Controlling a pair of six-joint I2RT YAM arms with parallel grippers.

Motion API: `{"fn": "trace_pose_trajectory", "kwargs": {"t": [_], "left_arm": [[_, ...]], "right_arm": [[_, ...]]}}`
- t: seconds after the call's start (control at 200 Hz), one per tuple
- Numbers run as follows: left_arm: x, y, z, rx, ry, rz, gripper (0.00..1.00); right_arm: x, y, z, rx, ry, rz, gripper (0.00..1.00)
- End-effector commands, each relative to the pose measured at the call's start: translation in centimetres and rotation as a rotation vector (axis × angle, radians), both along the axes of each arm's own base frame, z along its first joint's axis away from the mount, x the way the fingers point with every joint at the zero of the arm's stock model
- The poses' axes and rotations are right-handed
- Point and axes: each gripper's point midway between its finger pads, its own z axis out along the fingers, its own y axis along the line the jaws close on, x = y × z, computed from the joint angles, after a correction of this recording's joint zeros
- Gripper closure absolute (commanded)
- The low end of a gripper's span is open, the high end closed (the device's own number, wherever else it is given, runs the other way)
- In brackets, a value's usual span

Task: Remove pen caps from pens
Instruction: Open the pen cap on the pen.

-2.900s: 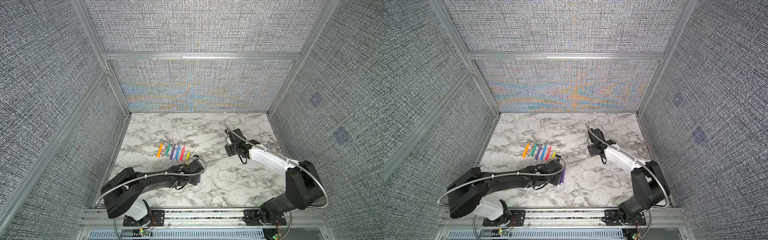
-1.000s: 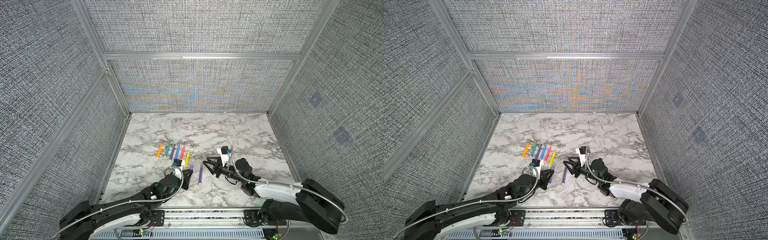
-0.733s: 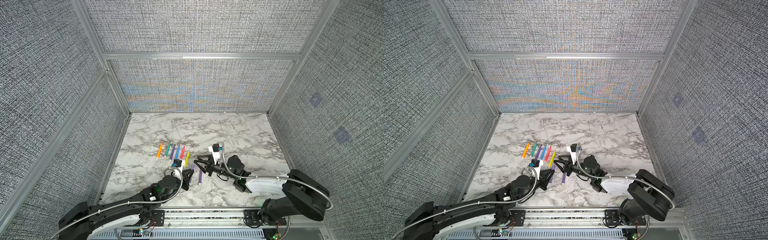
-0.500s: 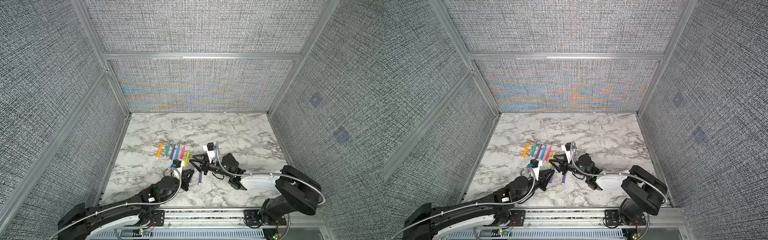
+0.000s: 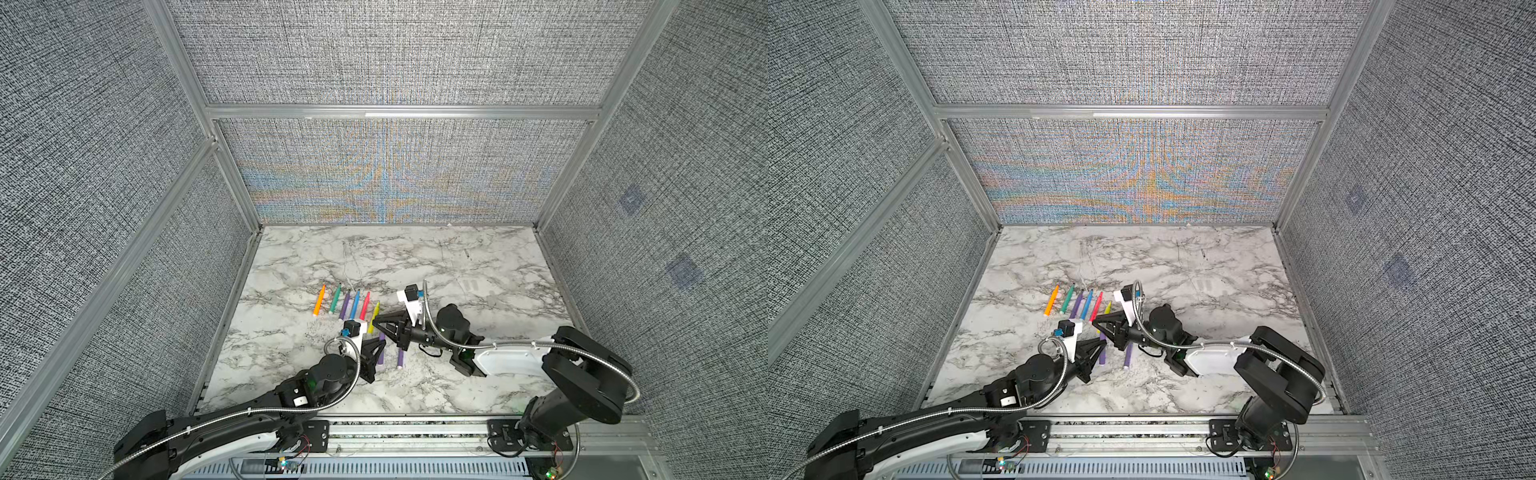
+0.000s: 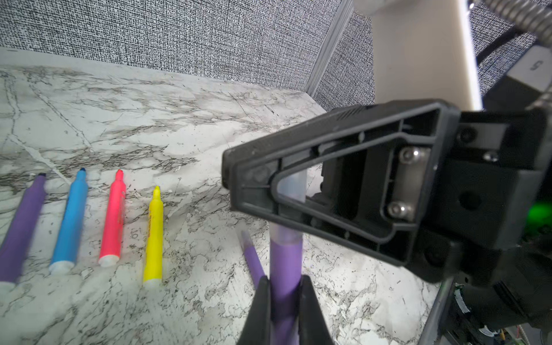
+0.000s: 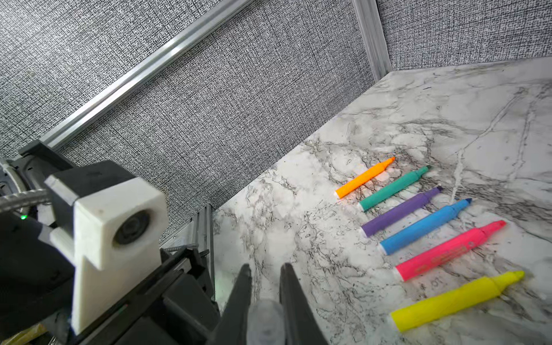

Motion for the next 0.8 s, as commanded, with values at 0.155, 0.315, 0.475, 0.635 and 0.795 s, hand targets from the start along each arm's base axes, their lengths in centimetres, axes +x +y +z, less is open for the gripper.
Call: {"fn": "trace_pose_trajectory", "kwargs": {"t": [0.155,0.315,0.475,0.635,0.795], "left_arm": [[-0.3,-0.3,-2.0,0.054,0.05,-0.017,0.99],[-0.3,-0.6,-3.4,0.099,0.081,-0.024,0.99],[0.2,-0.6,-4.9,0.198,0.135,0.009,0.99],[1.9,0.8,-4.9,0.28,0.177,0.104,0.95],[4.8,0.8,-5.4,0.396,0.237,0.119,0.94]], "right_arm": [[1.7,0.2,10.9,0.081,-0.229,-0.076,1.0],[2.3,0.8,18.7,0.166,-0.341,-0.093,1.0],[2.6,-0.6,22.4,0.232,-0.386,-0.141,1.0],[5.4,-4.8,21.3,-0.03,-0.367,-0.402,1.0],[8.3,-12.3,15.4,-0.542,-0.371,-0.713,1.0]]}}
